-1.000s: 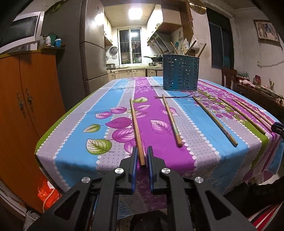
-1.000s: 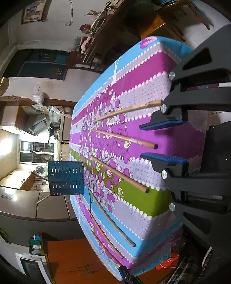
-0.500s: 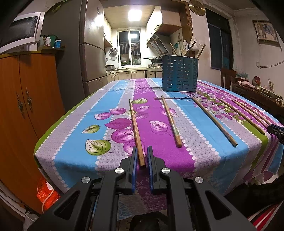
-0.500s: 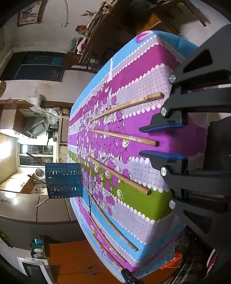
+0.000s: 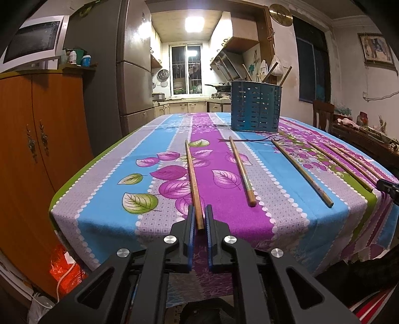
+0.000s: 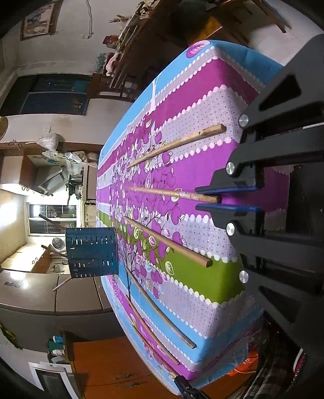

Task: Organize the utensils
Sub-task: 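Close the left tool on a wooden chopstick while the right tool closes on another, then lift the left tool's chopstick over the blue holder while the right tool carries its chopstick there, then lower the chopsticks into the blue holder and open both tools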

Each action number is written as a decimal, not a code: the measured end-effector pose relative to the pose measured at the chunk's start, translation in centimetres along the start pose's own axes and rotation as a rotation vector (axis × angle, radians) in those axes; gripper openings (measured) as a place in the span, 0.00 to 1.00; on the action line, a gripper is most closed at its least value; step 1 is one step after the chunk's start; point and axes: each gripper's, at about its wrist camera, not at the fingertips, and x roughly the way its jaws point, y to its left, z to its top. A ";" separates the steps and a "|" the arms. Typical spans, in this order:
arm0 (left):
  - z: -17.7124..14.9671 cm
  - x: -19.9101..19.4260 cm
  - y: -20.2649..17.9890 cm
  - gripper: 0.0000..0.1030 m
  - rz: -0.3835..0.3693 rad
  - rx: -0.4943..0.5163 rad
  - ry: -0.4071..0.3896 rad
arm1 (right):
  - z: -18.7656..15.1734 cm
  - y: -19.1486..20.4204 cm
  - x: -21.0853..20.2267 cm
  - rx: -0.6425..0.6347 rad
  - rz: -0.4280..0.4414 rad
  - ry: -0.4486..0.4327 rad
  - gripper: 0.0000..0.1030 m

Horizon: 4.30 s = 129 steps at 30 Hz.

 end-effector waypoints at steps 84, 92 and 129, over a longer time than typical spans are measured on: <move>23.3 -4.5 -1.0 0.07 -0.245 0.019 -0.328 | 20.4 -1.4 -8.0 -0.083 0.167 -0.465 0.05; 28.8 -1.0 -1.7 0.07 -0.329 -0.021 -0.342 | 26.9 -0.6 -6.3 -0.052 0.262 -0.518 0.05; 34.0 21.2 -7.0 0.07 -0.246 -0.032 -0.218 | 34.4 3.7 11.9 0.107 0.287 -0.383 0.06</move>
